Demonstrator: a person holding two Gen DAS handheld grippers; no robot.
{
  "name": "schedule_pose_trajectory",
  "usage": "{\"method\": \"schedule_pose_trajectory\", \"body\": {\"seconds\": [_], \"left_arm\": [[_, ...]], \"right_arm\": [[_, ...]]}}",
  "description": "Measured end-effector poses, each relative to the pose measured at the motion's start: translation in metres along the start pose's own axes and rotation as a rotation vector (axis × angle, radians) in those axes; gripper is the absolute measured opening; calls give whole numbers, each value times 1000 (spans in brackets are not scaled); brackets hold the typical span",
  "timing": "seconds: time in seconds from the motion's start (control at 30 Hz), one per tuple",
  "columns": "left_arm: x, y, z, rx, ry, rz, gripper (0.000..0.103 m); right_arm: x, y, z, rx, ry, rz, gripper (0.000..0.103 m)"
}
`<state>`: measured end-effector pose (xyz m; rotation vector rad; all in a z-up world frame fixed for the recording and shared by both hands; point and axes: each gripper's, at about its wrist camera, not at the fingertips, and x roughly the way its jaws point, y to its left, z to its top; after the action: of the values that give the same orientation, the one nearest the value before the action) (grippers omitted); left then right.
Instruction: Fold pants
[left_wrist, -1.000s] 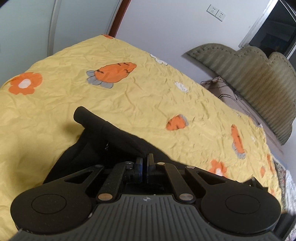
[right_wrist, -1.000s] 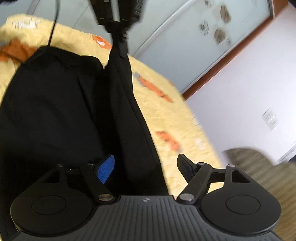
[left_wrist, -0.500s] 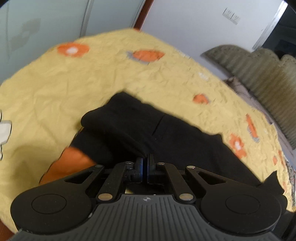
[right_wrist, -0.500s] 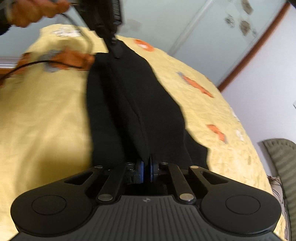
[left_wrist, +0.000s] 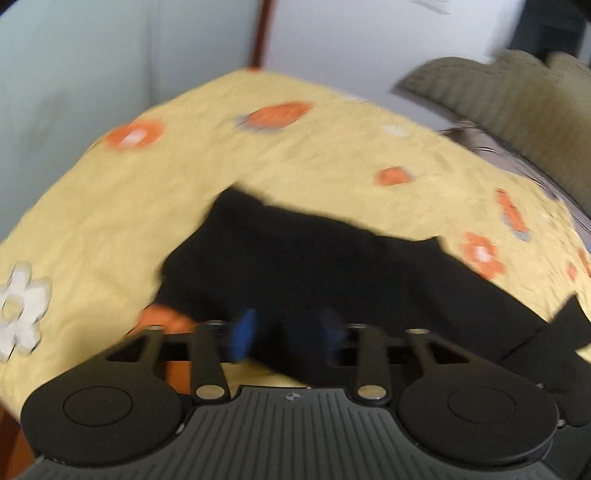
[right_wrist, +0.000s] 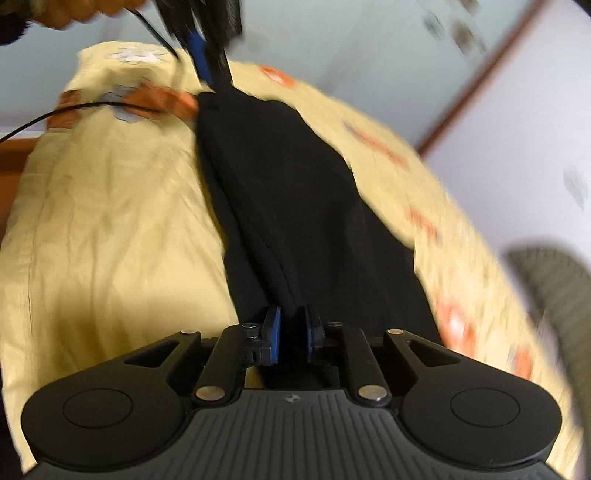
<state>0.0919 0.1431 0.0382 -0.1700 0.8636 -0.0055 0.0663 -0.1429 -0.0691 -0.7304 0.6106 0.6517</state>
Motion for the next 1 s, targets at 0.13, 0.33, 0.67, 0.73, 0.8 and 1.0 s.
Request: {"method": "schedule_pose_trajectory", "body": {"seconds": [0.13,0.33,0.67,0.73,0.8,1.0], "left_arm": [[14,-67,-3,160,31,-141,66],[49,-159,-25,453,95,-347,66],[103,-227,-61,730,113,-447,67],[109,-230,-65,727,123,-462,67],[110,-233,-65,728,120,-478,67],[115,-244,-71,755,103,-510,66]], "right_arm": [[-36,-16,-22,112,-26,17,13],[-116,-101,-94,550,13,-111,13],[-95,-298,-204,1012,82,-435,52],[-69,-321,-215,1012,132,-475,52],[-46,-341,-225,1027,170,-502,52],[11,-378,-251,1089,244,-479,52]]}}
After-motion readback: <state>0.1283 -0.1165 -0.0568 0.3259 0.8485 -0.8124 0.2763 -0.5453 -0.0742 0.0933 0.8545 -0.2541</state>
